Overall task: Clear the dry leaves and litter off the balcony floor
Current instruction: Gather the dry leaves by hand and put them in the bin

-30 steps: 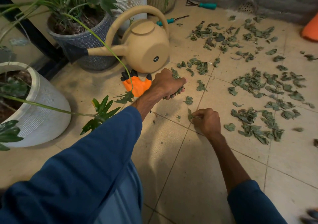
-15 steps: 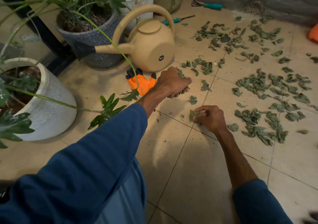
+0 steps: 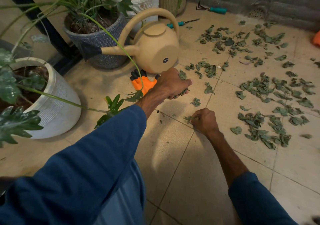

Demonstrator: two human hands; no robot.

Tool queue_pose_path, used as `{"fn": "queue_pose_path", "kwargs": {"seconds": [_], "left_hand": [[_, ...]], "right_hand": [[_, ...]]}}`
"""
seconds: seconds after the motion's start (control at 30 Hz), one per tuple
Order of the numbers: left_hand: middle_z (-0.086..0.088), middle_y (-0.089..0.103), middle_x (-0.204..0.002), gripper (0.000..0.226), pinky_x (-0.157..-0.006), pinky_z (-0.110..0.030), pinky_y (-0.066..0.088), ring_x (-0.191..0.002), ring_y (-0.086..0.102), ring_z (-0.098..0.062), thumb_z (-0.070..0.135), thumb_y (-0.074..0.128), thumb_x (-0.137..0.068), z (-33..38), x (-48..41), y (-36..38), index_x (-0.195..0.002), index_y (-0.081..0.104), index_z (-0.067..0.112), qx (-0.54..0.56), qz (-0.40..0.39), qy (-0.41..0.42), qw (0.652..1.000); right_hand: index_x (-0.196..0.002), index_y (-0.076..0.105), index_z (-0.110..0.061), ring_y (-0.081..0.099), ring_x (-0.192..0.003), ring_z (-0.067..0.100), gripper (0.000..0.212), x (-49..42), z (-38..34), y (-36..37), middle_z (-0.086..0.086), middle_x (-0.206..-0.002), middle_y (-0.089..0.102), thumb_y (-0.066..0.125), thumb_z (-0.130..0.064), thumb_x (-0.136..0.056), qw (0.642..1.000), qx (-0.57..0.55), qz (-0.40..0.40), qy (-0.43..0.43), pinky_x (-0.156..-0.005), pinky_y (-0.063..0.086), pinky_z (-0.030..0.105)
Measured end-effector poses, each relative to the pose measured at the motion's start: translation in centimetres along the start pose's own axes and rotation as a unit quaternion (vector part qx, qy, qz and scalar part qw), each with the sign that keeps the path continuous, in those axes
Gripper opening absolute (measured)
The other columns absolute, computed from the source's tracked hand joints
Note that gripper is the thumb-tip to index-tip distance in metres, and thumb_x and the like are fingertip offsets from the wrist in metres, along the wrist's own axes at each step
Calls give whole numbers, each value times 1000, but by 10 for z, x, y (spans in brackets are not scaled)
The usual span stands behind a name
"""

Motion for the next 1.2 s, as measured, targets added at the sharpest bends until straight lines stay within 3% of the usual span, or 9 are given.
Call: {"fn": "queue_pose_path", "kwargs": {"seconds": [0.17,0.27,0.43,0.63,0.77,0.83,0.93,1.13,1.2], "left_hand": [[3,68,-58,41,-37,-20,38,-40,50,-14,38,69,-97,-3,1,-4,-86,78,0,-7,2,-1,1000],[1,68,-60,43,-38,-21,38,-42,50,-15,38,68,-97,-4,0,-4,-85,78,-2,-9,0,-2,1000],[4,67,-55,40,-38,-22,38,-41,50,-14,37,68,-97,-4,0,-2,-82,77,0,-11,-2,-10,1000],[2,68,-60,39,-39,-21,38,-41,49,-13,36,67,-97,-5,0,-1,-80,76,3,-14,-10,-11,1000],[4,66,-55,40,-38,-20,38,-39,50,-12,38,68,-97,-7,-1,-4,-81,77,2,-19,-5,-11,1000],[4,66,-55,40,-38,-21,38,-38,49,-11,38,68,-97,-6,-1,-4,-80,77,3,-23,-6,-11,1000],[4,66,-56,39,-37,-20,37,-37,48,-11,37,68,-97,-6,-2,-3,-78,76,4,-24,-10,-10,1000],[4,66,-56,38,-37,-19,36,-38,48,-11,36,67,-97,-7,-2,-1,-81,76,4,-23,-13,-6,1000],[5,67,-56,38,-37,-20,37,-37,48,-10,36,68,-97,-9,-3,-1,-84,77,1,-23,-13,-5,1000]], "right_hand": [[-88,81,-7,60,-70,10,6,3,11,-1,8,-87,74,80,-6,-82,999,1,27,-26,-59,46,5],[-89,80,-7,52,-85,10,5,3,12,-2,8,-97,66,78,-9,-85,998,33,34,-51,-63,36,0],[-89,80,-6,61,-77,14,10,3,4,0,6,-90,71,69,-6,-90,996,70,6,-51,-56,32,11],[-91,76,-20,65,-68,6,18,9,4,-15,-1,-85,75,76,-4,-84,998,-17,60,-13,-60,49,19],[-97,76,-14,66,-69,3,23,12,13,-30,-4,-80,73,84,-5,-78,992,-109,58,26,-68,59,28],[-92,80,-13,66,-68,0,16,11,14,-36,-2,-82,75,86,-8,-77,991,-119,53,13,-71,59,21],[-90,80,-8,62,-60,-5,15,8,6,-39,2,-80,74,86,-7,-77,992,-123,39,0,-56,46,4],[-81,79,-13,66,-74,13,10,4,-7,-20,3,-85,74,87,-9,-76,994,-106,16,2,-68,51,22],[-82,79,-11,64,-66,8,8,4,-11,-18,2,-82,74,85,-7,-78,993,-114,23,-10,-63,51,15]]}}
Point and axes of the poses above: each hand's wrist, its own x-axis away from the middle knuckle, its own y-axis out of the palm, z = x × y, the point moved 4 cm from there along -x, towards the middle knuckle
